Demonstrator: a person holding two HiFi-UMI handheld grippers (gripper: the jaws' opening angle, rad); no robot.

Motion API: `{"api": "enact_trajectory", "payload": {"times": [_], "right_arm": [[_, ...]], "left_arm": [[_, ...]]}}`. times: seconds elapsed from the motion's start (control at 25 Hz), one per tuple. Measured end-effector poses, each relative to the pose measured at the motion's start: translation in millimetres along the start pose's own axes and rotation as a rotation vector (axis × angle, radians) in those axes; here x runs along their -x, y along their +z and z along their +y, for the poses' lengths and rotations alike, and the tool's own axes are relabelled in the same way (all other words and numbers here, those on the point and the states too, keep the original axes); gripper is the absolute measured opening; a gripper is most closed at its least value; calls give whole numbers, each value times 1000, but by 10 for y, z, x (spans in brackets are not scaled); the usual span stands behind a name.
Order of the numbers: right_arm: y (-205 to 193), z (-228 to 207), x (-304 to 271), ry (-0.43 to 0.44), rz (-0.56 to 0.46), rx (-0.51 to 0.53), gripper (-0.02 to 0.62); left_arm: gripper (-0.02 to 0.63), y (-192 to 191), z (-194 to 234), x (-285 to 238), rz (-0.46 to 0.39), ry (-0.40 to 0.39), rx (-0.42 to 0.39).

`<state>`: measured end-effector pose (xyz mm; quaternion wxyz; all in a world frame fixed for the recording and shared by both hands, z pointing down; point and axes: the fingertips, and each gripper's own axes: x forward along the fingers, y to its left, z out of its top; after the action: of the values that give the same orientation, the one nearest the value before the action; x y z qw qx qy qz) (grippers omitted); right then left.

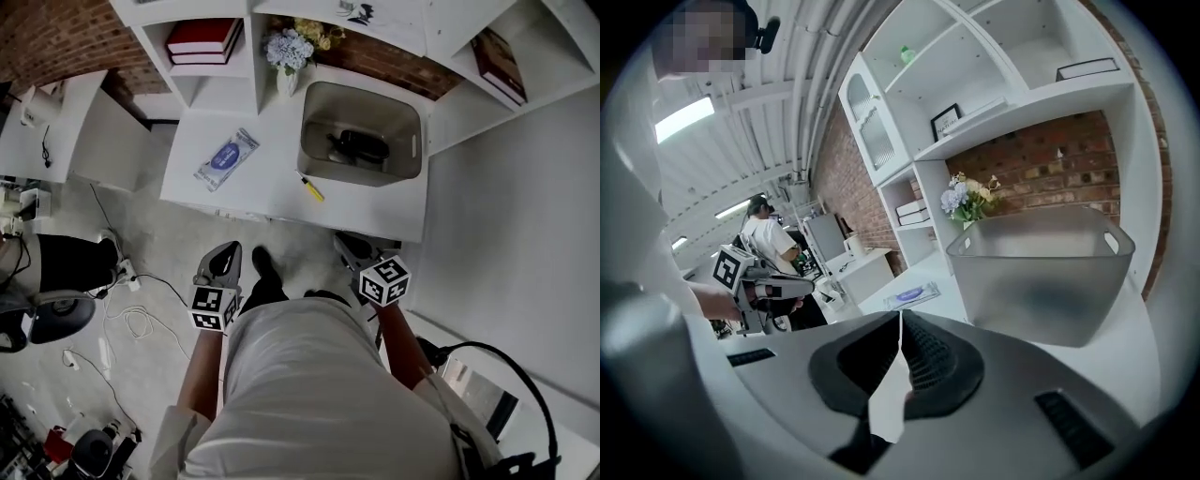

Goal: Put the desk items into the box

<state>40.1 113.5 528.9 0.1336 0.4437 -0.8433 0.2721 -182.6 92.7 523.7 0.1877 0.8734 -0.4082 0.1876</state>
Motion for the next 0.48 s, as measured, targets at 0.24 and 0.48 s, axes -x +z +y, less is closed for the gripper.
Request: {"api": "enact_trajectory", "payload": {"times": [0.24, 0.48], "right_arm": [[152, -66, -335, -50, 0, -31, 3], [225, -82, -601, -79, 31, -23, 3]], "left_arm": [[3, 133, 461, -117, 11, -16, -23], [4, 245, 796, -205, 3, -22, -14]]}}
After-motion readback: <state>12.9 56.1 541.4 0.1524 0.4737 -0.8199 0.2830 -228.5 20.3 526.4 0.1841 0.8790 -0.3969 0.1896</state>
